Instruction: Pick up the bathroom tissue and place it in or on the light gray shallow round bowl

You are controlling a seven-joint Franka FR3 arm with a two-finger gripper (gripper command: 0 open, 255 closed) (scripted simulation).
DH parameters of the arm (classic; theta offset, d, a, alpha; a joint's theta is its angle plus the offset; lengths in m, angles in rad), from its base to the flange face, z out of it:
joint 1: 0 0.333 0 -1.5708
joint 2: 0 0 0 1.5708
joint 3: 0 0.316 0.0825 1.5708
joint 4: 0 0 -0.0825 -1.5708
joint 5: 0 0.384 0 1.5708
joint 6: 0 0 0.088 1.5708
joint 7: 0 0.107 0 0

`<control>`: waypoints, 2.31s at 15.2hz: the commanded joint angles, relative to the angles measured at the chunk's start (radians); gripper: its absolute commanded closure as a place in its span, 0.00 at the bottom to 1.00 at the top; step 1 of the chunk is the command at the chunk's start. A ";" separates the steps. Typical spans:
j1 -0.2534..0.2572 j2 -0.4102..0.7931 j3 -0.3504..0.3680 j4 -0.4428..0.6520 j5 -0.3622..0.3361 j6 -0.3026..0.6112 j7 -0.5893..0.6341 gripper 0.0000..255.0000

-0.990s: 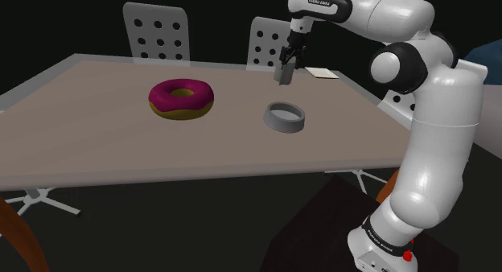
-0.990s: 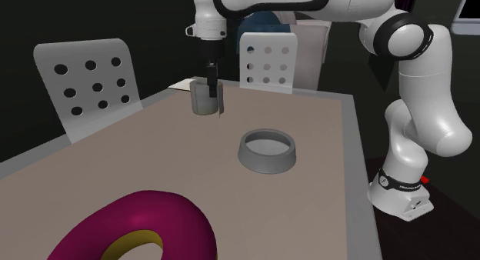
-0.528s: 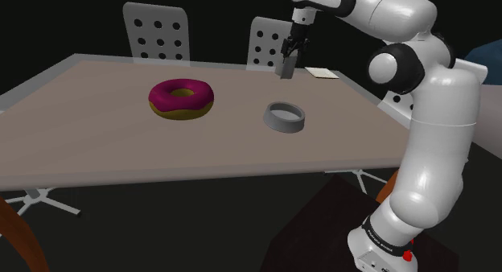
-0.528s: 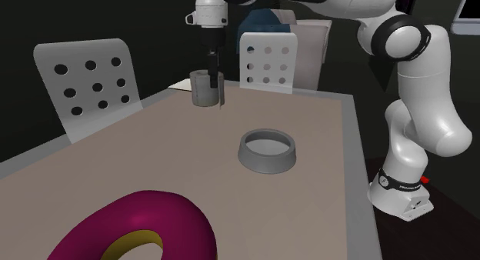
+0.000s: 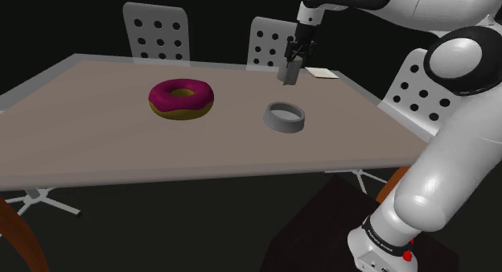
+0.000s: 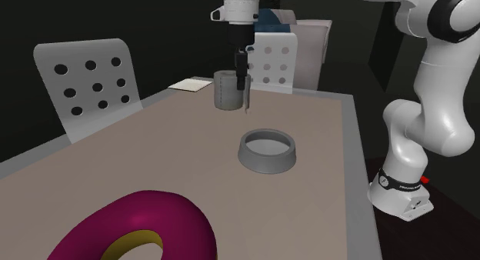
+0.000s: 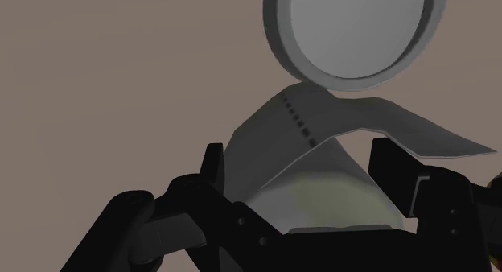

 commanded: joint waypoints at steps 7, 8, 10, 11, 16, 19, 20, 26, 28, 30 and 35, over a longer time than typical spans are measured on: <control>0.061 -0.286 0.079 -0.296 -0.043 0.016 0.145 1.00; 0.066 -0.313 0.090 -0.321 -0.044 0.013 0.161 1.00; 0.065 -0.319 0.090 -0.354 -0.045 0.040 0.161 1.00; 0.065 -0.321 0.090 -0.370 -0.045 0.054 0.161 1.00; 0.064 -0.331 0.089 -0.447 -0.047 0.121 0.162 1.00; 0.064 -0.334 0.089 -0.490 -0.047 0.162 0.162 1.00; 0.064 -0.335 0.088 -0.504 -0.048 0.175 0.162 1.00; 0.063 -0.335 0.087 -0.574 -0.048 0.245 0.163 1.00; 0.063 -0.334 0.087 -0.574 -0.048 0.245 0.163 1.00; 0.063 -0.334 0.087 -0.574 -0.048 0.245 0.163 1.00; 0.063 -0.335 0.087 -0.574 -0.048 0.245 0.163 0.00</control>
